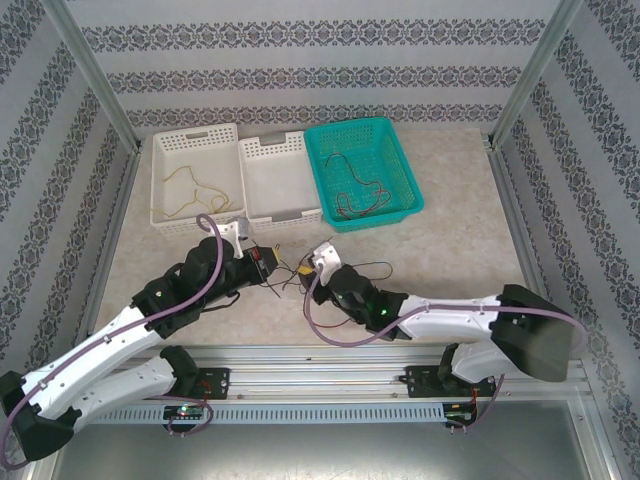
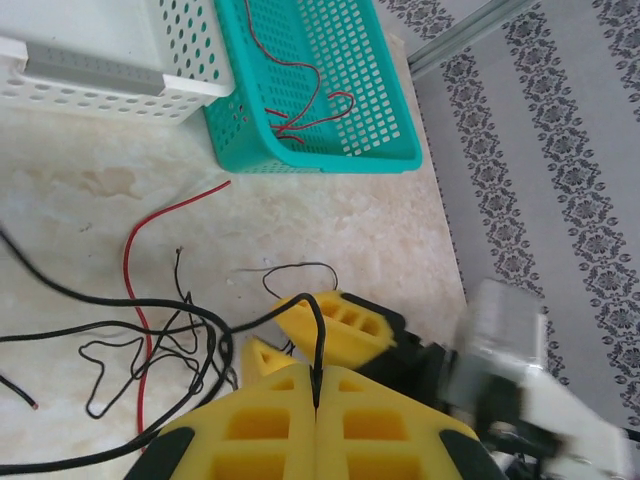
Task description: Untangle the cables
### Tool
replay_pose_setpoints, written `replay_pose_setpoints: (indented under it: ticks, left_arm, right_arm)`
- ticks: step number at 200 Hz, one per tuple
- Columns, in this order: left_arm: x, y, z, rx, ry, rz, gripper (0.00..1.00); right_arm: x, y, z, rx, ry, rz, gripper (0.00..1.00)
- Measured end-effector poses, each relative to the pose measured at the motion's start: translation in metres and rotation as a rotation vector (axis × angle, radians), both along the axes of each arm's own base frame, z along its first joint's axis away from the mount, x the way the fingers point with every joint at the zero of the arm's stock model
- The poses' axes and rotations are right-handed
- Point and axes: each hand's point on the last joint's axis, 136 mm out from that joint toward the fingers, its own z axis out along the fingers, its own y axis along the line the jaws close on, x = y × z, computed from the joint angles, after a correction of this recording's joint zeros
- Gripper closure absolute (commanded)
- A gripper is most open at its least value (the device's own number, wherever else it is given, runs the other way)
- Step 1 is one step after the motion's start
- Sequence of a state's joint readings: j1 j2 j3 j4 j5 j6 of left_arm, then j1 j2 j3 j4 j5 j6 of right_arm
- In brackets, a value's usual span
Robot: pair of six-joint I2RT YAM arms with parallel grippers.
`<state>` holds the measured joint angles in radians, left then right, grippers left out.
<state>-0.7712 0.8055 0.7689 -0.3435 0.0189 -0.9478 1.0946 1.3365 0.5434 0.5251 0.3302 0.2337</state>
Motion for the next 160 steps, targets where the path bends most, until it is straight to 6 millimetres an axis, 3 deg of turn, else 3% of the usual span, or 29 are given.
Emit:
replay_pose_setpoints:
  ticks: [27, 58, 91, 123, 160]
  left_arm:
    - [0.001, -0.001, -0.007, -0.022, 0.010, 0.011, 1.00]
    - [0.003, -0.003, -0.002, -0.047, -0.004, 0.014, 1.00]
    - [0.005, -0.005, 0.007, -0.090, -0.020, 0.024, 1.00]
    - [0.005, -0.002, 0.007, -0.141, -0.026, 0.049, 1.00]
    - [0.006, 0.002, 0.008, -0.206, -0.033, 0.084, 1.00]
  right_arm:
    - [-0.020, 0.007, 0.009, 0.135, 0.071, 0.093, 0.57]
    - [-0.036, 0.010, 0.002, 0.209, 0.156, 0.150, 0.56]
    - [-0.056, 0.016, 0.001, 0.312, 0.225, 0.211, 0.48]
    - [-0.079, 0.036, 0.008, 0.419, 0.286, 0.266, 0.35]
    - [-0.088, 0.055, -0.013, 0.496, 0.388, 0.270, 0.28]
